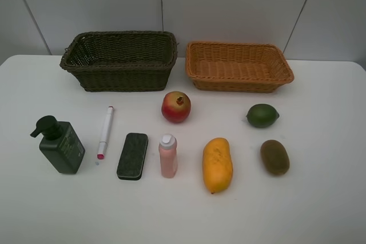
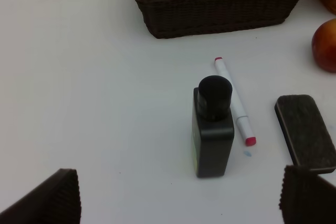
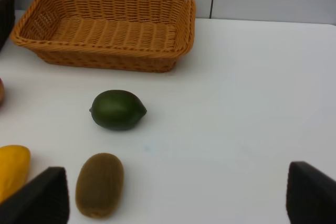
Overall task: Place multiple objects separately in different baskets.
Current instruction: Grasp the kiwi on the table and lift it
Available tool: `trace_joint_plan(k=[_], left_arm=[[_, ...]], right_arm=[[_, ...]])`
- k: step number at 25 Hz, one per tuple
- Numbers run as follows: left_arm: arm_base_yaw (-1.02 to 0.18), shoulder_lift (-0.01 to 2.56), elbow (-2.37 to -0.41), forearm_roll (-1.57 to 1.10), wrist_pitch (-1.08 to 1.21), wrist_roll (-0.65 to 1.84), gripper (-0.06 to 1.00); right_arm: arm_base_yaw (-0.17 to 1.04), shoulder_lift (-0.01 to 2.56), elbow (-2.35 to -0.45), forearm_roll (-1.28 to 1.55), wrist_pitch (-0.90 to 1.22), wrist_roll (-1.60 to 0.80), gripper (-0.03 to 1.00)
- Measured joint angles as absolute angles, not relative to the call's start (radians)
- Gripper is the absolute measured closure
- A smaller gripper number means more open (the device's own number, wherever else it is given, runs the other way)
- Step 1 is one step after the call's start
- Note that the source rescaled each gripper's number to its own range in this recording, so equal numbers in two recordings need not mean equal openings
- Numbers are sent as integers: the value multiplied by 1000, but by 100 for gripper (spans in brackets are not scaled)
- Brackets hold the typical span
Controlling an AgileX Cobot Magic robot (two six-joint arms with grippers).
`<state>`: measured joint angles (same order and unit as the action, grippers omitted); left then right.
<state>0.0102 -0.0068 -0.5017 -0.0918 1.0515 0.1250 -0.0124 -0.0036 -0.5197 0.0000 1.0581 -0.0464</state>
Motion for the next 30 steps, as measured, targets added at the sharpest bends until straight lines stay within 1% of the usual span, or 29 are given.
trace_joint_plan(k=[30], left_arm=[[10, -7, -502, -92, 1052, 125, -6]], right_arm=[[-12, -4, -520, 0, 1058, -46, -2]])
